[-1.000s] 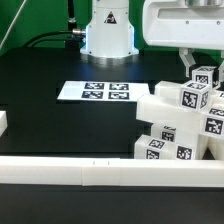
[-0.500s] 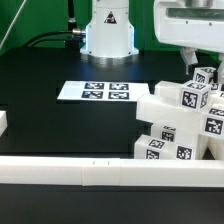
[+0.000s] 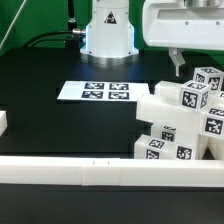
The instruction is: Assemble chair
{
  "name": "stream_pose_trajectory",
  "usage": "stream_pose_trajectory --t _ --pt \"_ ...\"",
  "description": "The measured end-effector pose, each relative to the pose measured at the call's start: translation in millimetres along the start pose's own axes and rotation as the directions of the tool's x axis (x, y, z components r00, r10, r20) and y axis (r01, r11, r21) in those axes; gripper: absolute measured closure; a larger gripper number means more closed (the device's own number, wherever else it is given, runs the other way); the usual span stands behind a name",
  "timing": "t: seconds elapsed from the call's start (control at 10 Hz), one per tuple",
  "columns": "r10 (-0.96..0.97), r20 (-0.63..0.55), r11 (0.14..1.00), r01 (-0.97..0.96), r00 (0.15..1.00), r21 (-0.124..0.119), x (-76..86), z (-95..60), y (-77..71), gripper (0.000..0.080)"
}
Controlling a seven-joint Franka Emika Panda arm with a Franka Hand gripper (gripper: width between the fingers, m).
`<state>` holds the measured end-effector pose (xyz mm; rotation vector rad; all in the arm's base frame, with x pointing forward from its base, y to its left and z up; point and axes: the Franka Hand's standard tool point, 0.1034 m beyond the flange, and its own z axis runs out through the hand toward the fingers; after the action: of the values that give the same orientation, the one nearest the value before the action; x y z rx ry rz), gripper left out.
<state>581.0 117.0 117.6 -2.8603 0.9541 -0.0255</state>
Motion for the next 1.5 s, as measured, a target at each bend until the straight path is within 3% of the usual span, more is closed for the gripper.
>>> stream_pose_trajectory --t 0.2,0.4,0.6,0.7,0.8,0.9,1.0,1.2,1.4,1.5 --pt "-0.302 -0.002 0.953 0.302 0.953 -0.042 -1.0 1.1 2.4 0.0151" --pt "-0.495 0.007 0.867 0.495 0.869 -0.055 1.5 0.5 0.3 0.0151" --pt "-0.611 0.021 0.788 0.610 0.792 -0.083 3.8 1.3 -4.3 0.0151" --pt "-0.699 0.029 0.710 0.698 0.715 -0.098 4.7 1.1 -4.3 0.0151" --pt "-0.728 0.031 0.679 0.727 0.684 -0.097 5.4 1.2 -3.9 0.0151" --pt "-0.753 0.034 0.652 0.752 0.657 -0.096 5.8 1.1 -3.6 0.0274" --pt "-0.748 0.034 0.657 0.748 0.662 -0.095 5.8 1.2 -3.6 0.0274" --pt "-0.731 0.031 0.677 0.730 0.682 -0.096 5.7 1.2 -3.7 0.0518" --pt "-0.710 0.025 0.700 0.709 0.704 -0.092 5.8 1.2 -4.1 0.0517" --pt "-0.586 -0.005 0.809 0.584 0.811 -0.073 6.3 1.0 -5.3 0.0517"
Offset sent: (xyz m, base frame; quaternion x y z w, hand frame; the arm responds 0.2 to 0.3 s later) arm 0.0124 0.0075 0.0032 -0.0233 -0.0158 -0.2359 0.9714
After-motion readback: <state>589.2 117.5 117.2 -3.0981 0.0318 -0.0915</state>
